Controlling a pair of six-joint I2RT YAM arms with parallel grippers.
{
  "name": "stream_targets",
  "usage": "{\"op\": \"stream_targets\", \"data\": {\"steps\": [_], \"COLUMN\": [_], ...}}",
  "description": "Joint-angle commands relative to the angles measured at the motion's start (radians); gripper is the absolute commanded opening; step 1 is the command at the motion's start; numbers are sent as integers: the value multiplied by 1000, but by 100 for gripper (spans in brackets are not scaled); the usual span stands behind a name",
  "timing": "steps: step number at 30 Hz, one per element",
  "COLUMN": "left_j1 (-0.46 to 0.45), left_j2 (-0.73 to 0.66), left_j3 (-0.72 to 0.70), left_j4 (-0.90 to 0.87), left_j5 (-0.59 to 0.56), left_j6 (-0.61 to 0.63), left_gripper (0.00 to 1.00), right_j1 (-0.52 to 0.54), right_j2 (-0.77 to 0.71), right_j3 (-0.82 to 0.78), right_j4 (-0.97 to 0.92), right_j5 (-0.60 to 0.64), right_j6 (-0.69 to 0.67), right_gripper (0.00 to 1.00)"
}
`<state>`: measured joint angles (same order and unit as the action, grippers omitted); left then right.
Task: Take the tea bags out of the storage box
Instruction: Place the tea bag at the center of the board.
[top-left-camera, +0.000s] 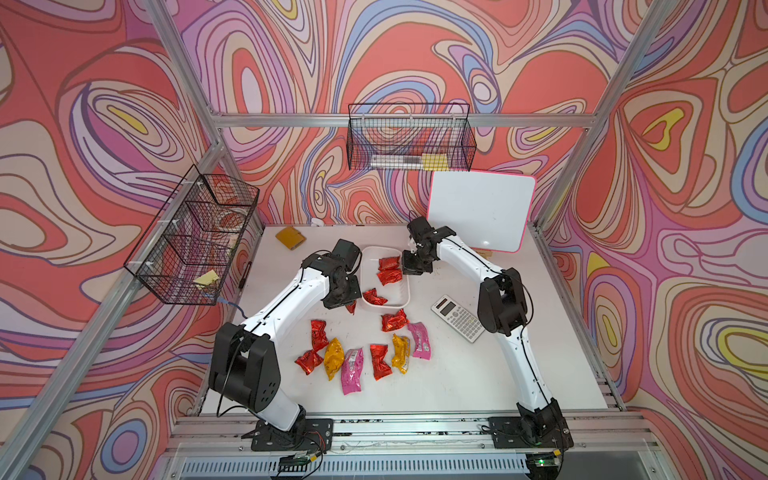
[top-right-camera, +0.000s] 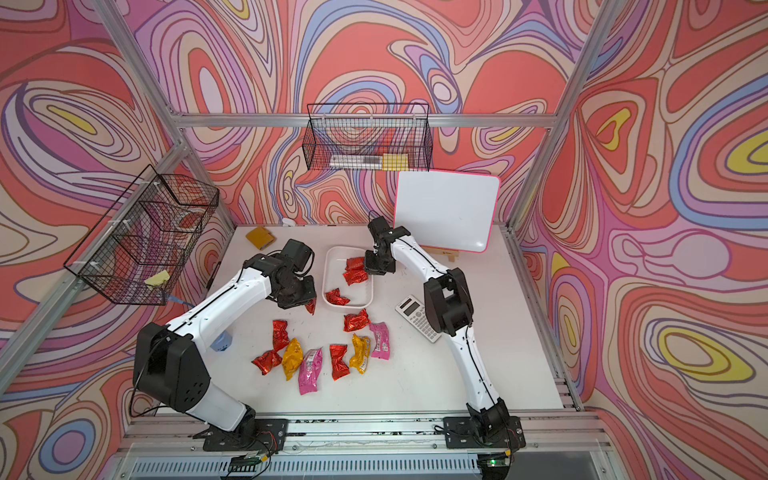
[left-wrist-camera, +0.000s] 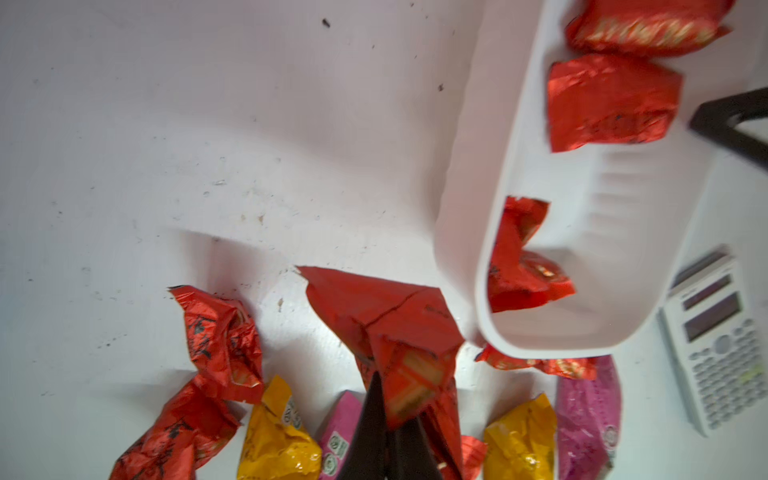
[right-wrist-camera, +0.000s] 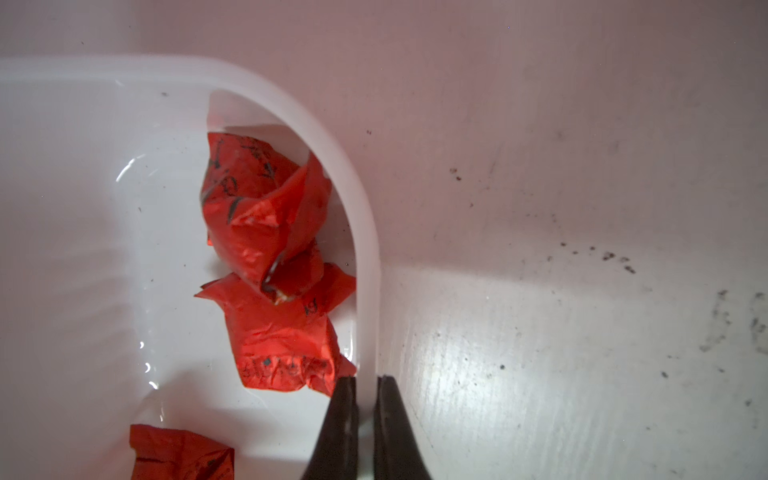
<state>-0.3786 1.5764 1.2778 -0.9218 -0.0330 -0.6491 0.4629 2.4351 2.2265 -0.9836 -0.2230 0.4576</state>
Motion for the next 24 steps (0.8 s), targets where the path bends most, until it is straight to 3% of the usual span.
{"op": "stream_targets", "data": {"steps": [1,6,11,14,20,24], "left_j1": [13,16,15,15,9,-49], "left_j2": [-6,45,89,75,-2,-30], "left_j3": [-67,-100,-81,-59,42,102], "left_j4": [-49,27,74,80,43,83], "left_j5": [-34,2,32,38,69,86], "left_j6": [123,134,135,125,51,-109], "left_gripper": [0,2,28,35,37,36], "right_j1": [-9,-9,-10,-9,-9,-9], "right_j2": [40,31,22,19,13,2], "right_j3": [16,11,0,-8,-1,-15], "right_j4": [-25,-4,9,14,15,27], "right_j5": [28,4,-3,-6,-10,-9], "right_j6": [-43,-15,-3,1,5,19], "right_gripper": [0,0,0,1,2,2]}}
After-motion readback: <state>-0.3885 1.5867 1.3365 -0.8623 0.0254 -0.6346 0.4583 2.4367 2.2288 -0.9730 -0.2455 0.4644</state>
